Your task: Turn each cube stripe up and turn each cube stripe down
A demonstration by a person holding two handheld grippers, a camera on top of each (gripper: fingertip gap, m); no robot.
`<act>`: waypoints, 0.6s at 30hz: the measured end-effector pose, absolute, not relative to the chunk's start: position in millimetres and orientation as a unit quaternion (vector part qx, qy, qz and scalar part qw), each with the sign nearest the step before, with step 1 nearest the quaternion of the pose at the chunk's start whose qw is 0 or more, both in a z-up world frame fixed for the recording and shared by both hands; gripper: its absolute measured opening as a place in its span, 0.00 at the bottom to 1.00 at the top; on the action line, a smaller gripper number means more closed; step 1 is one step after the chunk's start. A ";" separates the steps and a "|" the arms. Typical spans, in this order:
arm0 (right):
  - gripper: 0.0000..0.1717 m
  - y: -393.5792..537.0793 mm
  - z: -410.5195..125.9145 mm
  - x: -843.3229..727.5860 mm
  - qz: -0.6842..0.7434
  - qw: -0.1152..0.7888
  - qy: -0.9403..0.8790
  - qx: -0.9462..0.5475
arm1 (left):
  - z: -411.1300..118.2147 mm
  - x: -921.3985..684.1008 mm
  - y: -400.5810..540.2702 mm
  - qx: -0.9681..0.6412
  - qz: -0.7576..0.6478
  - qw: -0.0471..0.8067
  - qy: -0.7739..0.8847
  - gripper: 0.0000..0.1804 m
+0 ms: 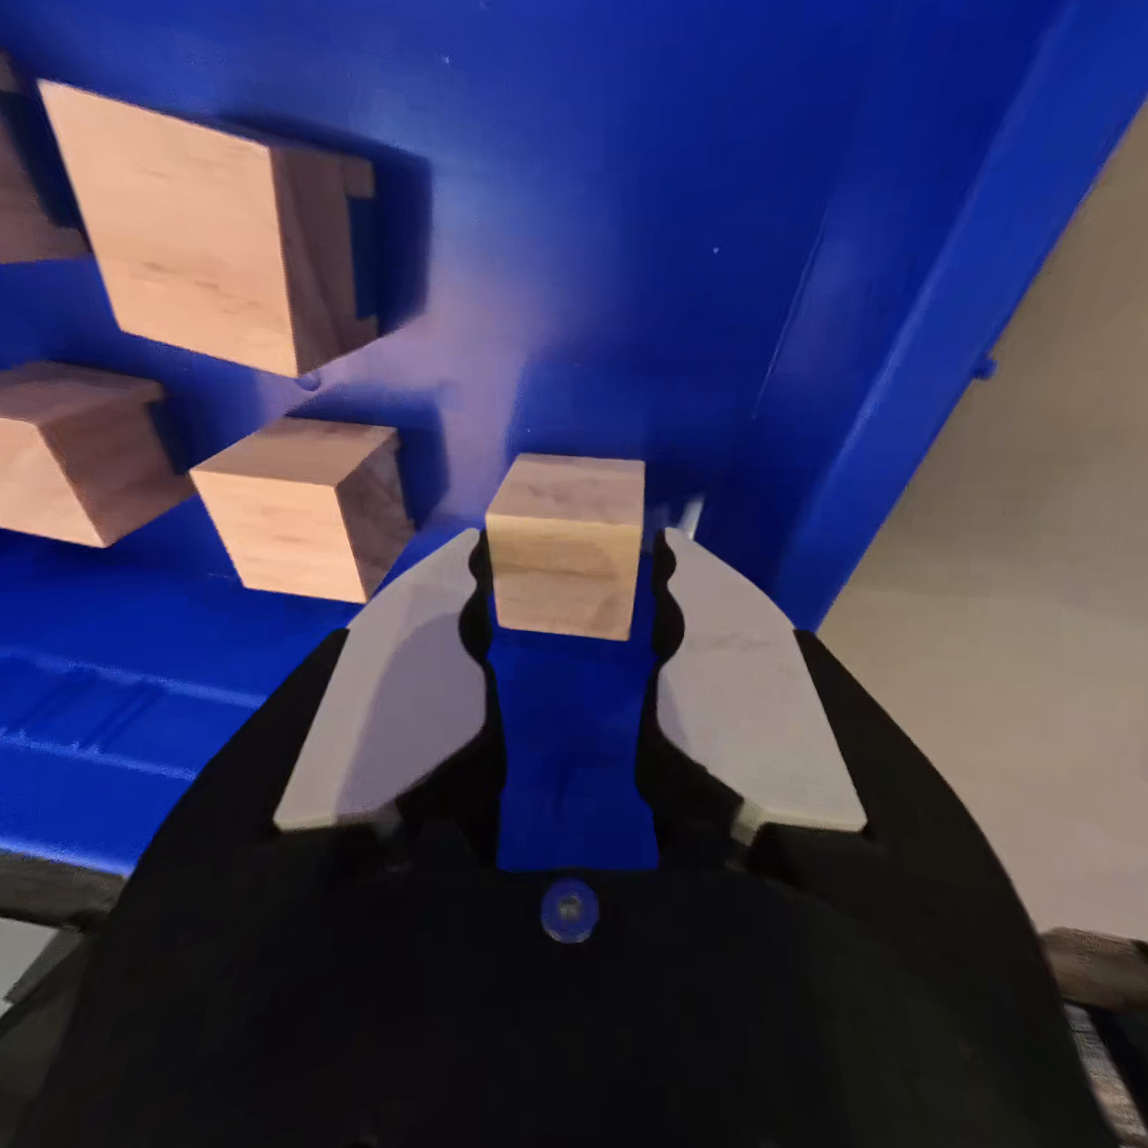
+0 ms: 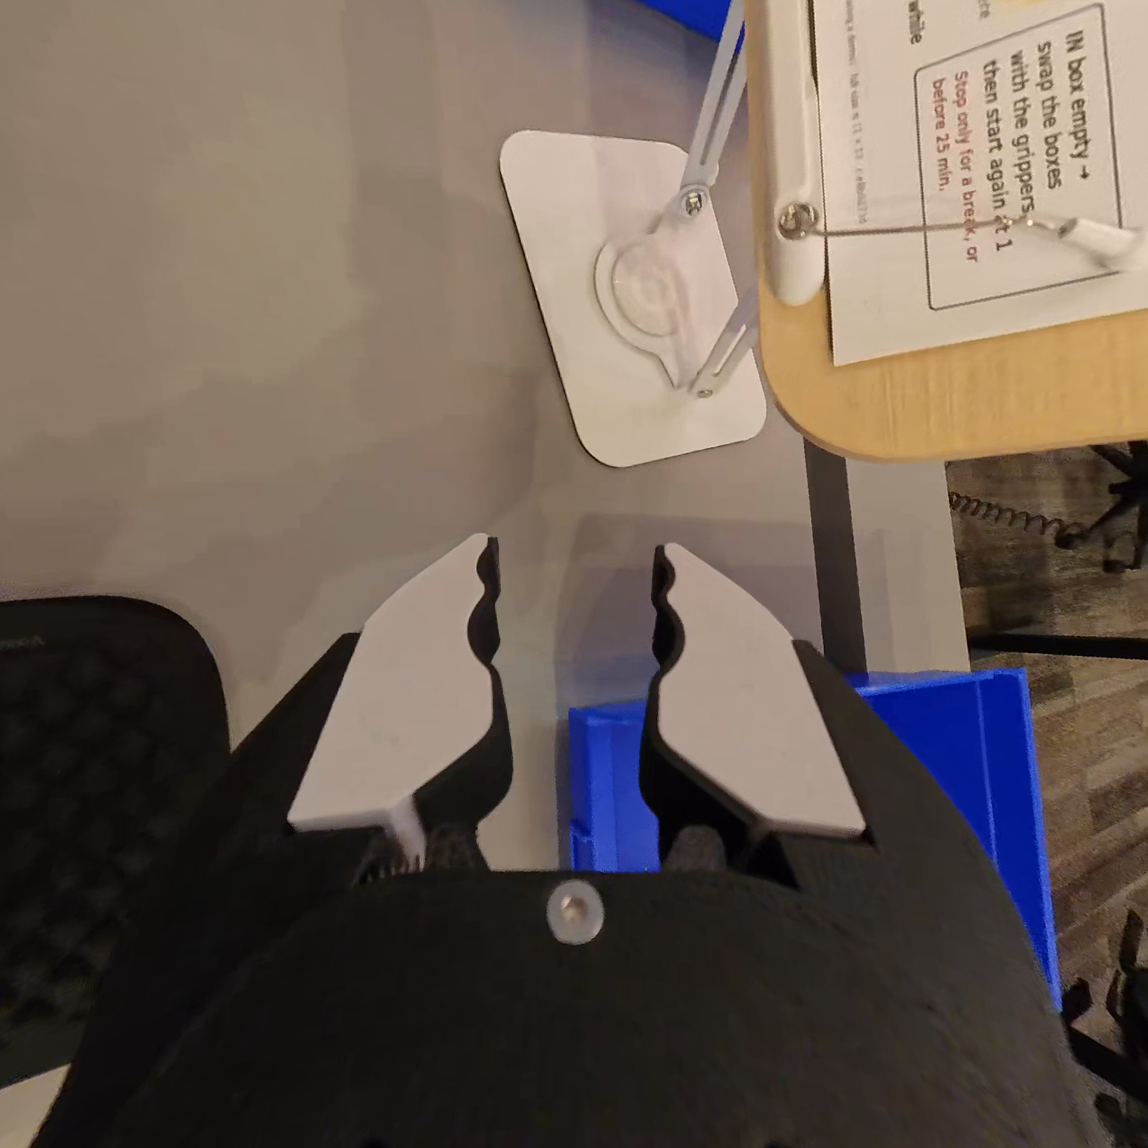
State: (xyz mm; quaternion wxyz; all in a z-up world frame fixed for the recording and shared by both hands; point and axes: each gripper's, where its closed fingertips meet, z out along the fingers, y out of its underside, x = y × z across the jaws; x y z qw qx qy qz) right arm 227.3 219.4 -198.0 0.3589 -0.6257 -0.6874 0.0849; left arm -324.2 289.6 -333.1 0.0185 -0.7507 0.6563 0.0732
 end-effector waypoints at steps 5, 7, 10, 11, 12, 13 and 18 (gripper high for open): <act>0.27 207.4 -186.0 201.1 0.122 0.379 -0.671 -0.626 | -315.8 -318.7 300.1 -0.768 0.085 0.085 0.629 0.25; 0.29 198.1 -176.6 176.6 0.155 0.394 -0.654 -0.627 | -282.4 -300.8 301.5 -0.766 0.080 0.194 0.607 0.25; 0.31 175.7 -154.9 122.6 0.273 0.420 -0.607 -0.616 | -204.8 -245.8 280.2 -0.710 0.062 0.402 0.575 0.25; 0.32 169.4 -147.8 103.2 0.321 0.423 -0.583 -0.615 | -179.1 -225.2 265.8 -0.682 0.057 0.462 0.564 0.25; 0.34 161.3 -141.2 83.7 0.373 0.416 -0.562 -0.609 | -155.7 -204.2 249.0 -0.651 0.053 0.515 0.554 0.24; 0.35 154.1 -134.3 65.3 0.425 0.408 -0.539 -0.602 | -134.1 -185.2 232.3 -0.618 0.061 0.566 0.543 0.24; 0.40 133.6 -105.9 0.1 0.641 0.319 -0.417 -0.560 | -83.1 -89.4 140.1 -0.473 0.066 0.690 0.544 0.24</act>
